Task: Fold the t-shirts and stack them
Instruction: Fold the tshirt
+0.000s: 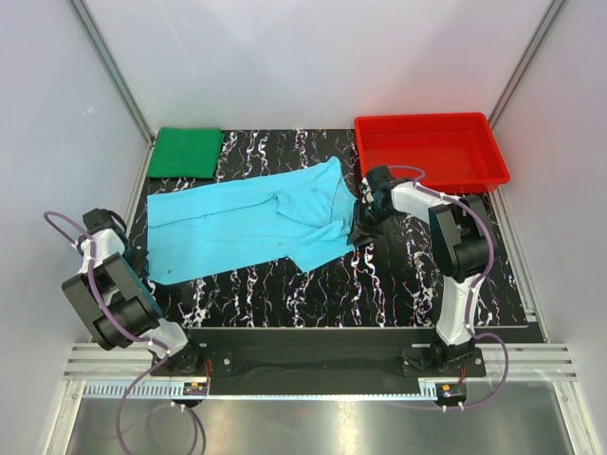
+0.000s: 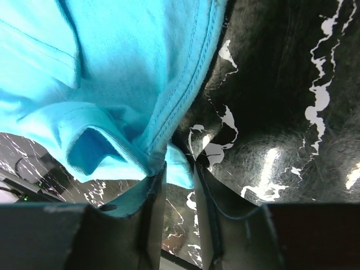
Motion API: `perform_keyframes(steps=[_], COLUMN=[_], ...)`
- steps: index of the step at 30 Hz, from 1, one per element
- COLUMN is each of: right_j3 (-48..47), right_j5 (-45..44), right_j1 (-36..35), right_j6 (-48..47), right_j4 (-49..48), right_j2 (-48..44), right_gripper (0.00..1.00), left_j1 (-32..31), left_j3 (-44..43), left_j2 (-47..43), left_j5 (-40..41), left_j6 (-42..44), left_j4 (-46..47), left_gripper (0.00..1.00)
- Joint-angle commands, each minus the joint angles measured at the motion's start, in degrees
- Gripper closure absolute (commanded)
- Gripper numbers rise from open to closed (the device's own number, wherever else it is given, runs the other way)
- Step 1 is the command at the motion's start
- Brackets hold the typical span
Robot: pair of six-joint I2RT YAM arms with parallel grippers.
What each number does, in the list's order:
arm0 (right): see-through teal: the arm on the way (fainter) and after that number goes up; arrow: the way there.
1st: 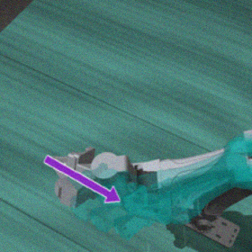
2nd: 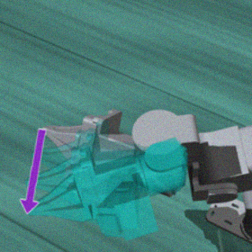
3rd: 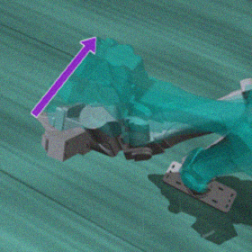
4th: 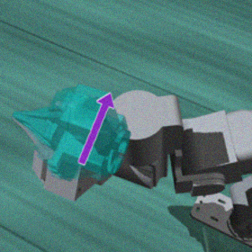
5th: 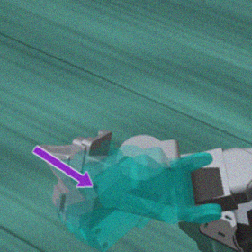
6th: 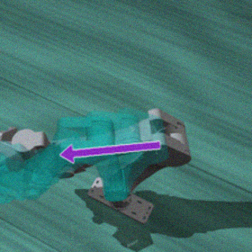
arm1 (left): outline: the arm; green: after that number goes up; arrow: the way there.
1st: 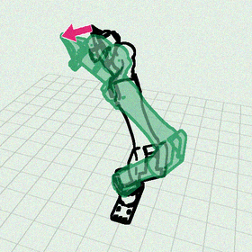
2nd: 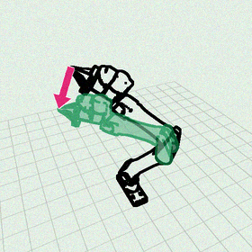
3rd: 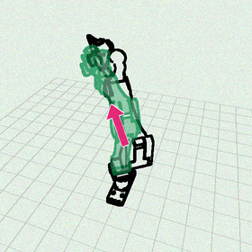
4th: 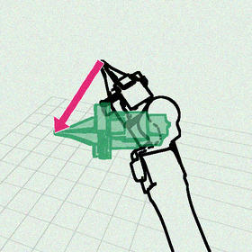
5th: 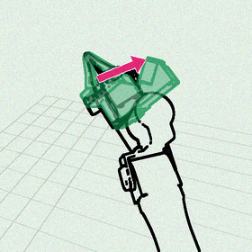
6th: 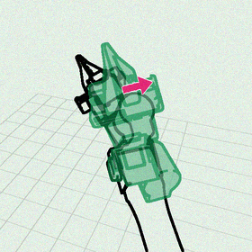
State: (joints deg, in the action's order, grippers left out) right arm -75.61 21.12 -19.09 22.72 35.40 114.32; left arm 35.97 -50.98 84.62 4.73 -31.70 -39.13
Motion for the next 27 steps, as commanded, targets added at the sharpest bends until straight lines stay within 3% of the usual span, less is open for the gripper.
perform_keyframes(steps=[1, 14, 17, 20, 24, 27], right_j3=[-0.77, 4.33, 3.72, 2.4, 3.98, 10.19], right_j5=[0.58, -0.12, -0.29, -0.73, -2.4, 1.7], right_j1=[0.11, 0.2, 0.2, 0.11, 0.11, 0.2], right_j6=[0.39, 0.92, 1.18, 1.19, 1.45, 3.55], right_j4=[-1.82, -0.95, -1.3, -0.42, 3.44, 4.42], right_j2=[0.55, -2.96, -2.0, -1.73, -6.03, -12.26], right_gripper=[0.68, 0.7, 0.77, 1.0, 1.0, 1.0], left_j1=[-0.19, -0.37, -0.54, -0.63, -0.55, -0.55], left_j3=[-0.43, -0.7, -0.79, -0.7, 0.18, -0.43], left_j2=[0.63, 0.9, 1.07, 0.99, -0.16, 0.1], left_j5=[-0.16, -0.51, -0.69, -0.52, 2.74, 7.39], left_j6=[0.33, 0.15, 0.33, 0.5, -1.61, -5.91], left_j4=[1.52, 1.61, 1.69, 1.17, -0.59, -3.84], left_gripper=[1.0, 1.0, 1.0, 1.0, 1.0, 1.0])
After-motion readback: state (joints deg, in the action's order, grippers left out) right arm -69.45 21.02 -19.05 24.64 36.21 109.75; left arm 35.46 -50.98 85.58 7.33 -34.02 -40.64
